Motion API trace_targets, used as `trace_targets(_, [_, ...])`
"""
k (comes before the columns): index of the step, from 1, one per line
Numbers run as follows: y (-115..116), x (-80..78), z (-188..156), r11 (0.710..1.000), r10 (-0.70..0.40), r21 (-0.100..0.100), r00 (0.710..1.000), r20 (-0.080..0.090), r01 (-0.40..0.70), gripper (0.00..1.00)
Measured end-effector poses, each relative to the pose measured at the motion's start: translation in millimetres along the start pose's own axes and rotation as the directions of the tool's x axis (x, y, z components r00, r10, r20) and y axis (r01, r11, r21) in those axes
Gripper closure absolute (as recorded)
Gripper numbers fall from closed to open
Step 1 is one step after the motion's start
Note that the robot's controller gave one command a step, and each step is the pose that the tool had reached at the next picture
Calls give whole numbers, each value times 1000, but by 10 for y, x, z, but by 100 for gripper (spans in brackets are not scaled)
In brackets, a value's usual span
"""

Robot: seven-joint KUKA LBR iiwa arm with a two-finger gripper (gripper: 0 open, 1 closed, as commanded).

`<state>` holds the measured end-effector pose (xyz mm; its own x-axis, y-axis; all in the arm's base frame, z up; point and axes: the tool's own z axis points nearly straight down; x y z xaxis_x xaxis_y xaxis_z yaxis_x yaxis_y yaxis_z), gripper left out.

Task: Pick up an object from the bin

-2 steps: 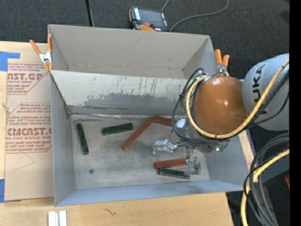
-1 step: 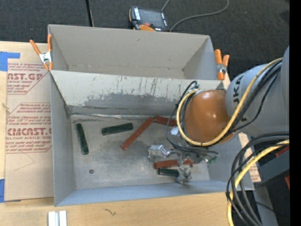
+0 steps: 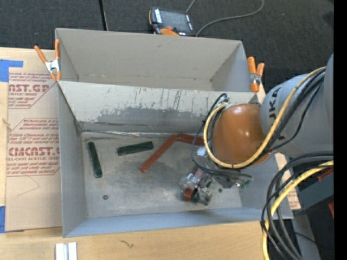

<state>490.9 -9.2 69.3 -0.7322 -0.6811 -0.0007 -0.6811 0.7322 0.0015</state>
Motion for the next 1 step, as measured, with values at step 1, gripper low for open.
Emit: trace_targets(1, [144,-517,-1481,1000,6,6,1000,9,-6,100])
